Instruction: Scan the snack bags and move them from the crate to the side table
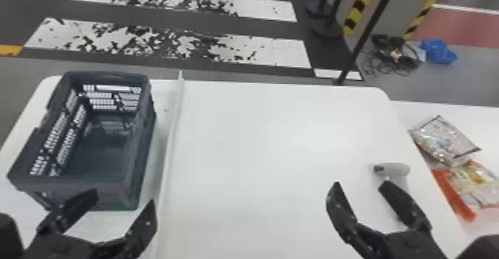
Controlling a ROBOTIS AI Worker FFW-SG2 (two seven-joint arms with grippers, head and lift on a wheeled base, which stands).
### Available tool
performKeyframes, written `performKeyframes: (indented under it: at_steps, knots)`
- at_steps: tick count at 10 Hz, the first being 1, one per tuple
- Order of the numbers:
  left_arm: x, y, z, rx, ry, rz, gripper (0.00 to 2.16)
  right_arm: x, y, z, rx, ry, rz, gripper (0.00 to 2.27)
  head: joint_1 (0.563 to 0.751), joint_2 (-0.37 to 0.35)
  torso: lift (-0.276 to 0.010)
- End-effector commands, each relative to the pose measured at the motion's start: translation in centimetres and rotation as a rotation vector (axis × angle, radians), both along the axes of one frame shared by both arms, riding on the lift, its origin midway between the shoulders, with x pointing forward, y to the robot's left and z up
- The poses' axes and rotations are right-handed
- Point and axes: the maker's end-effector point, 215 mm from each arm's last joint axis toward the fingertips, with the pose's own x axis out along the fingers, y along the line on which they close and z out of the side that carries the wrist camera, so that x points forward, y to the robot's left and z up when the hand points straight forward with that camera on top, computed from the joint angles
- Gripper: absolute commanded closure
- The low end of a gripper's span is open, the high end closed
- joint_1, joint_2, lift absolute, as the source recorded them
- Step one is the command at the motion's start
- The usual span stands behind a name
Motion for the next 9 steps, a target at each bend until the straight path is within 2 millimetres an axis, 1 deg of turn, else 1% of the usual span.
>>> performKeyframes:
  at_steps: [1, 9]
  knots:
    - [-0.01, 0.0, -0.01, 0.0, 0.0, 0.0, 0.07, 0.01, -0.06, 0.01, -0.001, 0.0, -0.001, 0.08, 0.695, -0.157, -0.087]
    - [-0.02, -0.01, -0.12, -0.001, 0.004, 0.0, 0.07, 0.0, -0.15, -0.07, 0.005, 0.002, -0.004, 0.08, 0.695, -0.16, -0.087]
